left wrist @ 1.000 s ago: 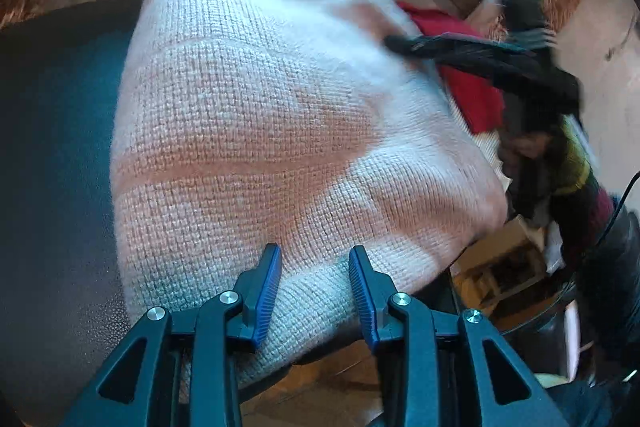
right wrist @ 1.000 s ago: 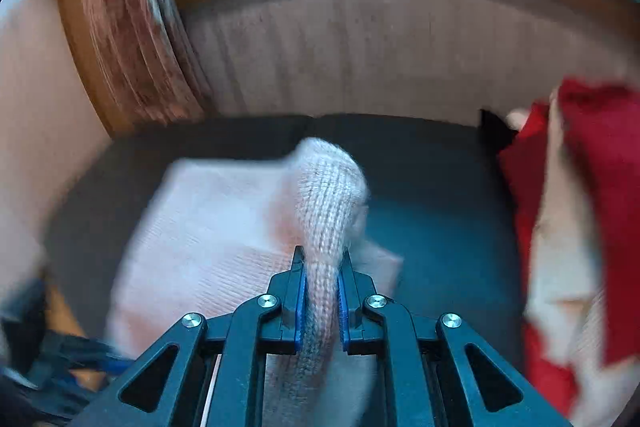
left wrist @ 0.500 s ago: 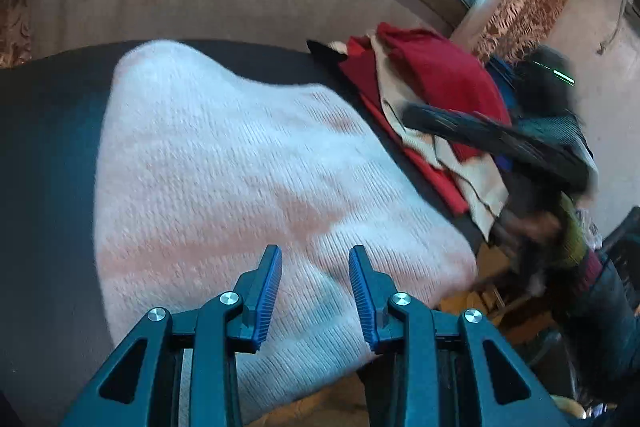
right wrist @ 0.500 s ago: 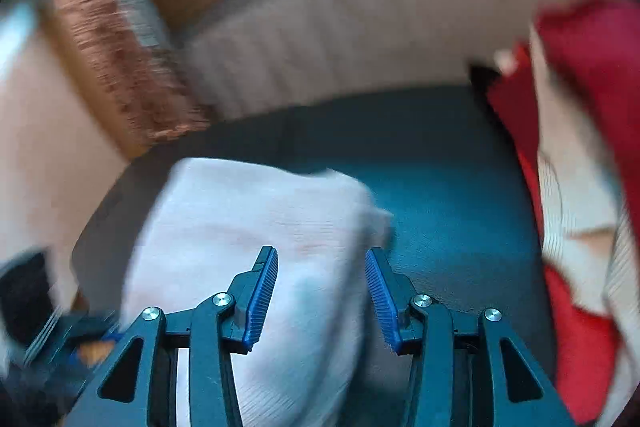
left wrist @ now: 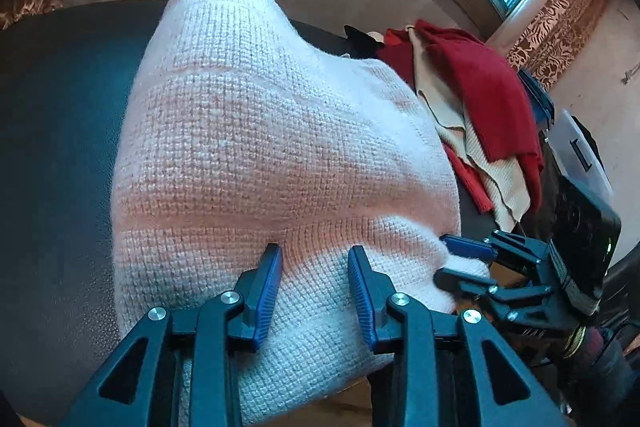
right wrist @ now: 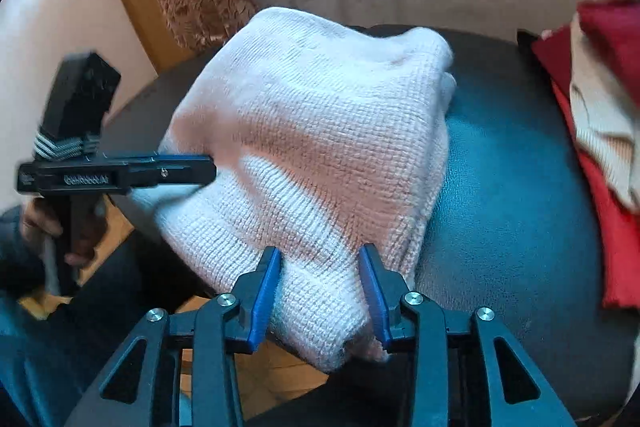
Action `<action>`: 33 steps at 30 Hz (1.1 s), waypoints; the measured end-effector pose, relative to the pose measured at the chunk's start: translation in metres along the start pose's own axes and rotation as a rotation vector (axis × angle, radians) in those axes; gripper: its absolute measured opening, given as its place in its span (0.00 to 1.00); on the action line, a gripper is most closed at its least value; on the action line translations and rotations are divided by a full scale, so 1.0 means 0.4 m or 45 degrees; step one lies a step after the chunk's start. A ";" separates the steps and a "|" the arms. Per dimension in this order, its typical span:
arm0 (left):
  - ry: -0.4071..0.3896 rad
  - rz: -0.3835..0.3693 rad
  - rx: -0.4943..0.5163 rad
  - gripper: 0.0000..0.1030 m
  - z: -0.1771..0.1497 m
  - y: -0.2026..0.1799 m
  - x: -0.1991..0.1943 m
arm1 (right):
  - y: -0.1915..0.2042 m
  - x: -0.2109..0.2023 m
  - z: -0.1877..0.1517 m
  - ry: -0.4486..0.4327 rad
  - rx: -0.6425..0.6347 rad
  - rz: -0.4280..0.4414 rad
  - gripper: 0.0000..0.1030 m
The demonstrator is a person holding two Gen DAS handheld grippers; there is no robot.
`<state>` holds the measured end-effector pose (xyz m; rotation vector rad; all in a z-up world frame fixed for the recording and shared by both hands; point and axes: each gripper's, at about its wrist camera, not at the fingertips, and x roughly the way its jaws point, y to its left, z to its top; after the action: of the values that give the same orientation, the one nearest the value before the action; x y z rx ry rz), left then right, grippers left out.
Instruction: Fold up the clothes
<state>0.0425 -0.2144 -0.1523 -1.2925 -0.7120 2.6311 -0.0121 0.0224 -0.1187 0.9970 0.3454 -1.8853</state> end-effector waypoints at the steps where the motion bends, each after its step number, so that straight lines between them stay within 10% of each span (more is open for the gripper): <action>1: -0.002 -0.016 -0.007 0.33 0.000 0.005 -0.017 | 0.004 0.000 0.008 0.007 -0.015 -0.011 0.40; 7: -0.185 -0.040 -0.020 0.35 0.074 0.044 -0.135 | -0.009 -0.055 0.091 0.037 0.076 -0.001 0.47; 12: -0.275 0.018 0.021 0.35 0.198 0.081 -0.152 | -0.012 -0.099 0.222 -0.153 0.162 0.028 0.68; 18: -0.265 0.054 0.090 0.35 0.314 0.091 -0.069 | -0.032 0.067 0.339 -0.195 0.271 0.000 0.76; 24: -0.108 0.202 0.108 0.37 0.333 0.108 0.132 | -0.064 0.157 0.243 -0.236 0.204 -0.115 0.77; 33: -0.158 0.434 0.132 0.39 0.351 0.086 0.194 | -0.089 0.179 0.271 -0.228 0.158 -0.170 0.76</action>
<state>-0.1117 -0.2708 -0.1502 -1.3334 -0.3907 2.9920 -0.1117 -0.0682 -0.1109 0.8956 0.1951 -2.1216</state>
